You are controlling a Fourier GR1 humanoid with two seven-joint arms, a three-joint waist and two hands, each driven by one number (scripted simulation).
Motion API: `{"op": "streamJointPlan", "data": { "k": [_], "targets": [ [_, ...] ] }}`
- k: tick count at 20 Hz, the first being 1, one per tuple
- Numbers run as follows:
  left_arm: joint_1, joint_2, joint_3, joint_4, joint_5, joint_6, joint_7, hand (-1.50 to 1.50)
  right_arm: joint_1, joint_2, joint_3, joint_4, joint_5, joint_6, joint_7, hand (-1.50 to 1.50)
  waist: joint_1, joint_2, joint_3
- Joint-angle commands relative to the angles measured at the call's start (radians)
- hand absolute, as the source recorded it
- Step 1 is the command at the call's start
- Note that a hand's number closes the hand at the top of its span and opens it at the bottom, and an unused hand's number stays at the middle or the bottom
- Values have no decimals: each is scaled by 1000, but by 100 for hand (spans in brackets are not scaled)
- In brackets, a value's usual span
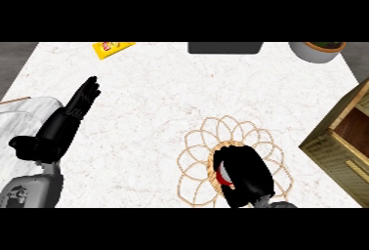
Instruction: Pick the can from the placemat and place it in the basket
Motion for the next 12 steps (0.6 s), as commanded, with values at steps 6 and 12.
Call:
{"op": "streamJointPlan", "data": {
  "k": [6,12],
  "targets": [
    [9,-4,-6,-42,-15,20,29,0,-31,109,-168,-38,63,-87,587,150,-1,8,5],
    [-21,26,34,29,26,-29,2,0,-83,110,-13,-132,31,-241,811,150,1,11,5]
  ]
}}
